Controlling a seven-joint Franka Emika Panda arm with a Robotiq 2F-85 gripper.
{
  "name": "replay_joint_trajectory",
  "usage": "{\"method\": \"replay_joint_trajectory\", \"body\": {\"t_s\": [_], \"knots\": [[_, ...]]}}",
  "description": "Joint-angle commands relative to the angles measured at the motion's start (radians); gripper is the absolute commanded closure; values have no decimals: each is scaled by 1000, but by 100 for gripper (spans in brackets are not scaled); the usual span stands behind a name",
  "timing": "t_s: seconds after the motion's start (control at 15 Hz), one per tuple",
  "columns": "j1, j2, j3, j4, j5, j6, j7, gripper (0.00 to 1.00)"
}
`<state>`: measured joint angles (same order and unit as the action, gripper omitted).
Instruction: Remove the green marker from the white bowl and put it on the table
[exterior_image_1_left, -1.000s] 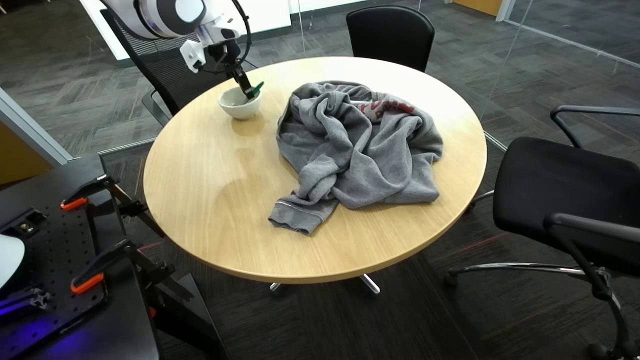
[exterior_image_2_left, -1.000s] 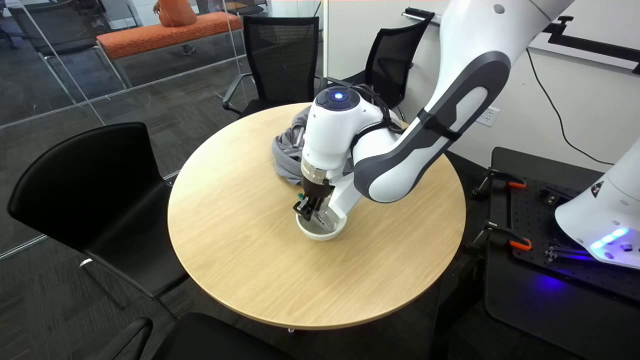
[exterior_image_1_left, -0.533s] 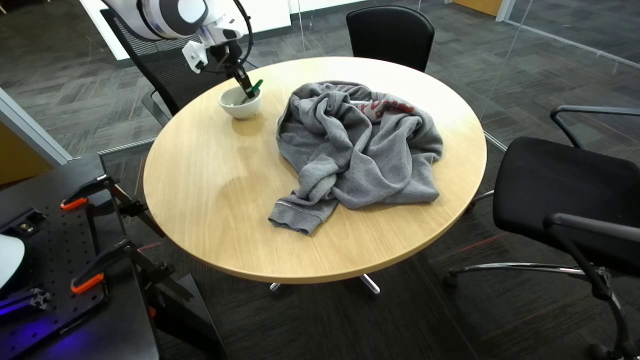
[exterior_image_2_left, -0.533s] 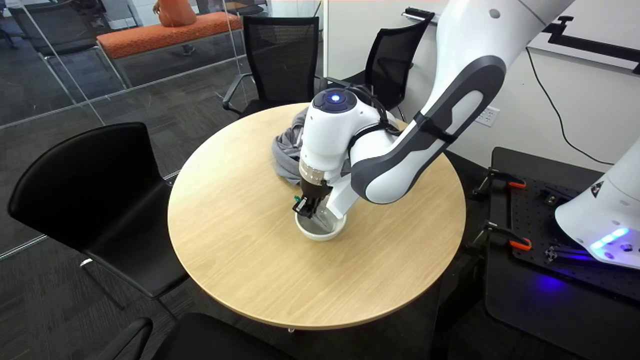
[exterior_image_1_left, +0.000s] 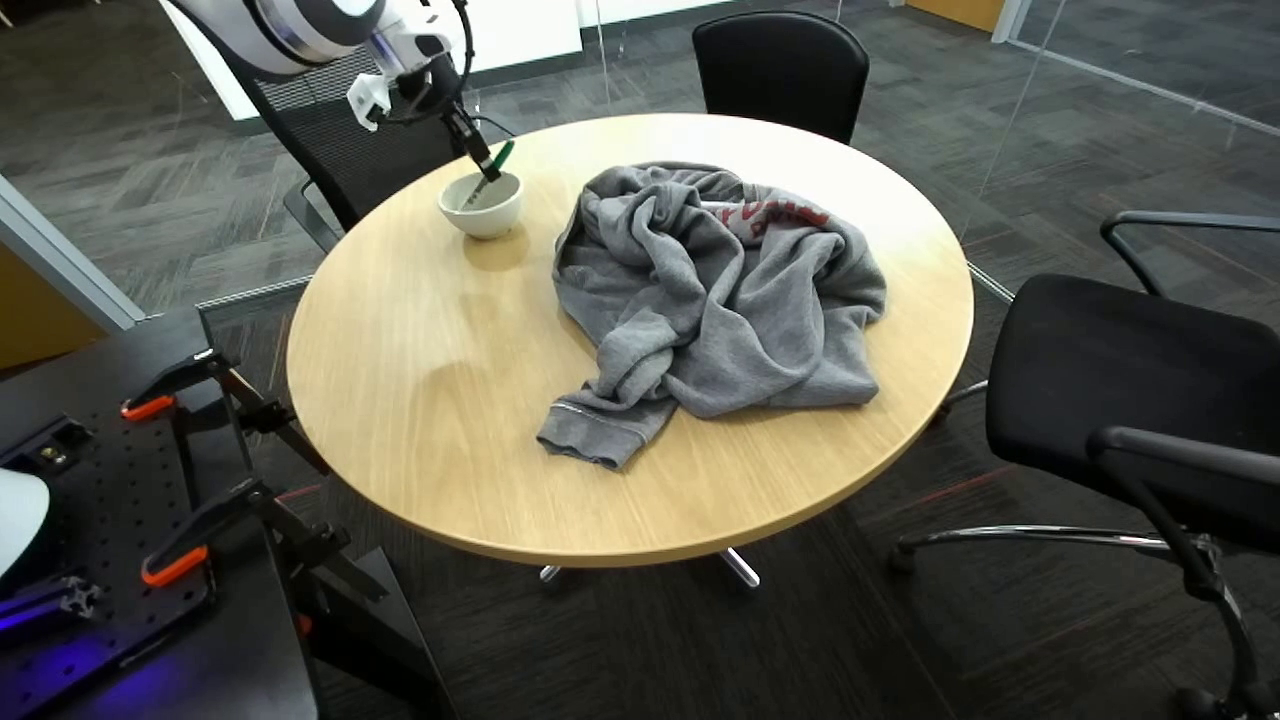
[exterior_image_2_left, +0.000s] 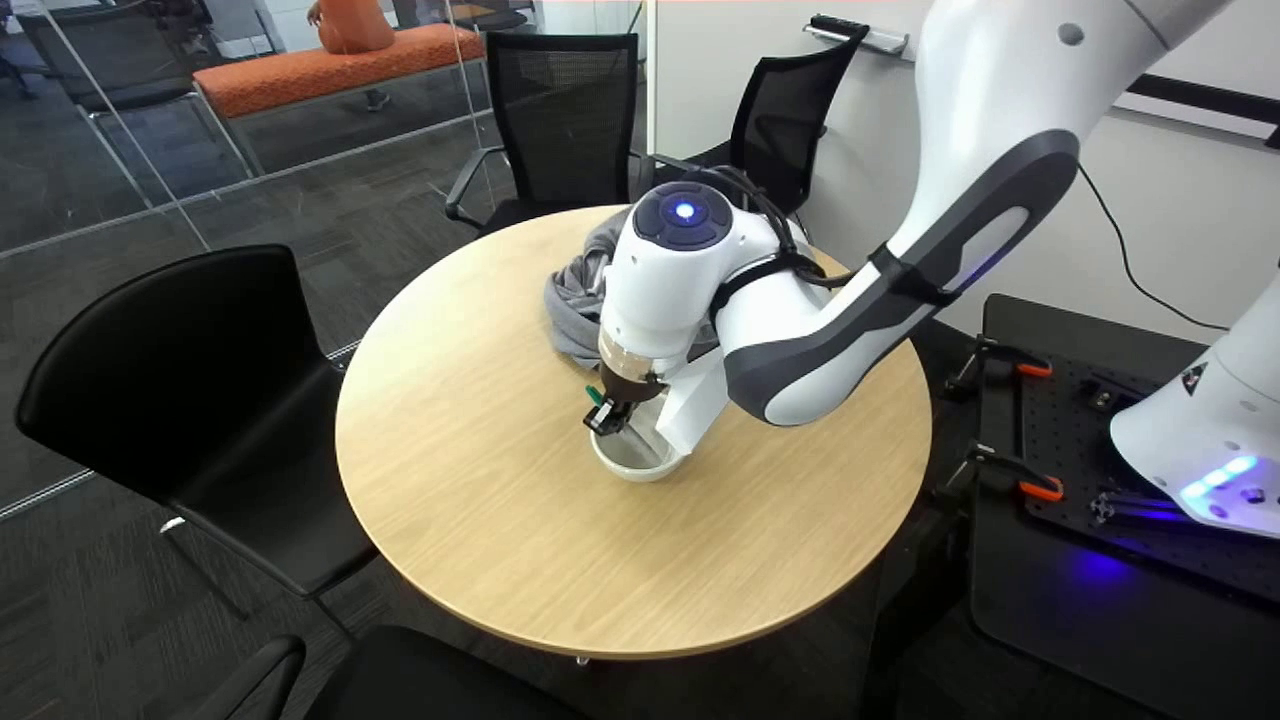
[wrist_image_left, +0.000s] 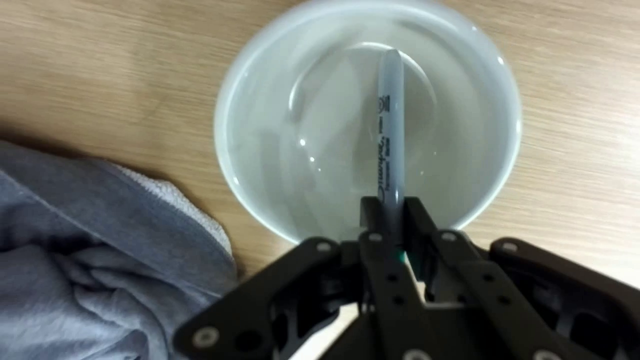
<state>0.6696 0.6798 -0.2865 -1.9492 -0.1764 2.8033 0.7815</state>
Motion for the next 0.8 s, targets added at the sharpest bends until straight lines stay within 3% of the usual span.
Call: {"method": "replay_joint_trajectory", "body": {"t_s": [0.0,0.4,0.53,0.73], "knots": [[135,-94,-125,-100,-99,6,133,96],[305,-223,-301,-200,-312,-24,341,96],[321,-283,-325,-232,-373,-72,386,96],[281,-387,-288,-271,-448,-201,432,96]]}}
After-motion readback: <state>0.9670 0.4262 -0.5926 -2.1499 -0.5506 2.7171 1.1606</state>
